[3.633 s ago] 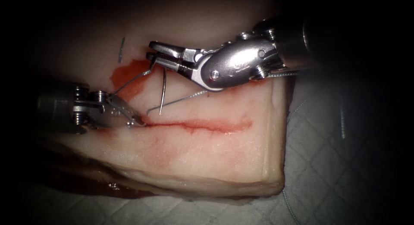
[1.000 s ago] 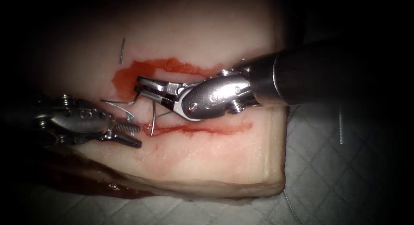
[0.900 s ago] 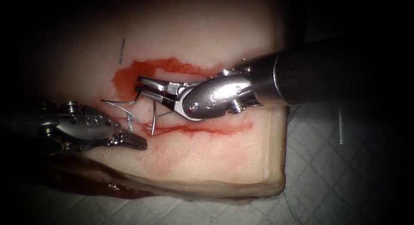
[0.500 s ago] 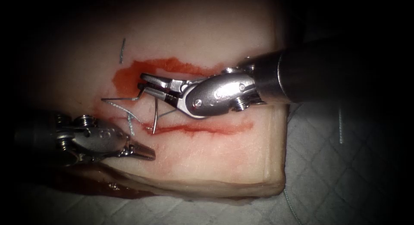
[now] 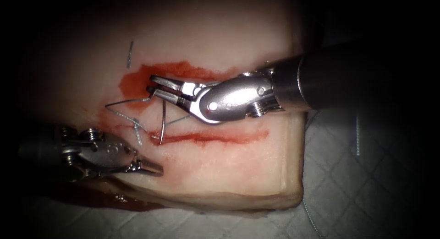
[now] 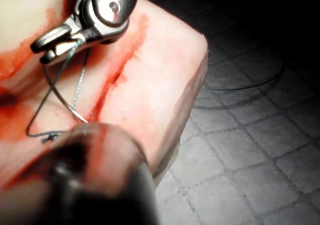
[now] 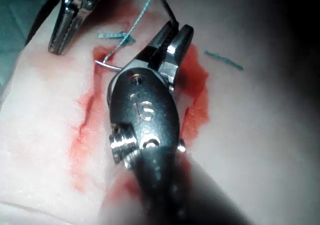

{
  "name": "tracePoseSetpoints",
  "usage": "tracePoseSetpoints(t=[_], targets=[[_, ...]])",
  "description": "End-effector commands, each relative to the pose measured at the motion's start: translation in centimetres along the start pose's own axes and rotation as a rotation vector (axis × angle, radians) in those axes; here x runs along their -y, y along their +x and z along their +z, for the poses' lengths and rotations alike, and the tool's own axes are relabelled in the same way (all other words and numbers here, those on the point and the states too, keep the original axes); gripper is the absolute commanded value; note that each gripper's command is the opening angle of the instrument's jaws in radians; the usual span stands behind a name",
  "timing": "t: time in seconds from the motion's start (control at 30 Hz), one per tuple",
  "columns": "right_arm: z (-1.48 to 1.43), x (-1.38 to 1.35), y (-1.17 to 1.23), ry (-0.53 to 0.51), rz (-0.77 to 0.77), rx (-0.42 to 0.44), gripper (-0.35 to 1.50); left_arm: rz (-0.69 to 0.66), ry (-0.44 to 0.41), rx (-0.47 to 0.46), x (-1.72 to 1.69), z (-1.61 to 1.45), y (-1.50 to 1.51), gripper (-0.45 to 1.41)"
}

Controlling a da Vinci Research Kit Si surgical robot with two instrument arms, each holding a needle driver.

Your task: Wound Closure

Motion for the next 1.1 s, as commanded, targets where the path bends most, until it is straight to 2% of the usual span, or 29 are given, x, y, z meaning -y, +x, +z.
tracePoseSetpoints(t=[0.03, 0.6, 1.1], targets=[[0.09, 0.0, 0.04, 0.004, 0.002, 0.003, -0.35, 0.001, 0.003, -0.001, -0.01, 0.07, -0.02, -0.45], [0.13, 0.03, 0.14, 0.054, -0.064, -0.027, -0.35, 0.001, 0.002, 0.0, 0.0, 0.08, -0.02, -0.45], [0.15, -0.04, 0.19, 0.045, -0.115, -0.056, -0.35, 0.001, 0.002, 0.0, 0.0, 0.08, -0.01, -0.45]])
